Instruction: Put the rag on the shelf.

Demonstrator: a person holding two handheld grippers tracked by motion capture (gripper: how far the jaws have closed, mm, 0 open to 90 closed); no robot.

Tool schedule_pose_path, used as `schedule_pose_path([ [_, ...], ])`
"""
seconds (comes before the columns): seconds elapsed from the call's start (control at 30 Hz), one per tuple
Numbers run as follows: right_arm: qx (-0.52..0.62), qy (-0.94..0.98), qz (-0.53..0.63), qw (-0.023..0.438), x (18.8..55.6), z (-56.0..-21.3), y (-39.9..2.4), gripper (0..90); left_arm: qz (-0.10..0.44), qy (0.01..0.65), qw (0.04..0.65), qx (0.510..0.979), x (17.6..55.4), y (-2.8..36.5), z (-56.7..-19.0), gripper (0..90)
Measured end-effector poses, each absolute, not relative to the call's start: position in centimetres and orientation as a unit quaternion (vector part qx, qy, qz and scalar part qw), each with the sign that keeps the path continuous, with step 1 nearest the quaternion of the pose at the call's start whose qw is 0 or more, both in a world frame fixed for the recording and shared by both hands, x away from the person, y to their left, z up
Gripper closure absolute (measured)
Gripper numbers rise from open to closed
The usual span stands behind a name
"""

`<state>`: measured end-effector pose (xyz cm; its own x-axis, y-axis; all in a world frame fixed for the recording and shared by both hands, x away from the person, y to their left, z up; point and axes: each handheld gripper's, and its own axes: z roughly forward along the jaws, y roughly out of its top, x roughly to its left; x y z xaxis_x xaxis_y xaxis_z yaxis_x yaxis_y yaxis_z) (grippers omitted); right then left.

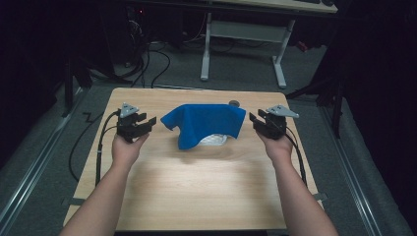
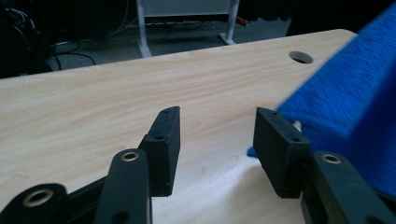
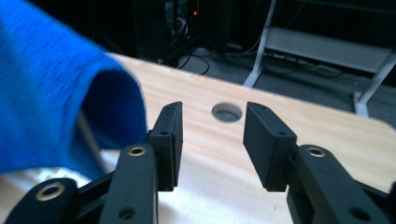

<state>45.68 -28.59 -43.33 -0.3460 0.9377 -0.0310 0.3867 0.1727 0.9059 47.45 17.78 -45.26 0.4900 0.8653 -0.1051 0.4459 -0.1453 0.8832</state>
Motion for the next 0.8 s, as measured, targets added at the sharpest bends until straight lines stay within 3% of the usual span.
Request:
schedule_pose_path([
  [0.33,0.434,0.714,0.432,0.341,39.5,-44.2,-28.0,49.1,0.218,0.439,0.483,0.726,40.3,18.5,-47.1,50.1],
  [0.8,0.416,0.736,0.428,0.319,30.3,-47.2,-25.1,44.2,0.183,0.397,0.462,0.771,30.6,16.2,-50.9,45.5],
])
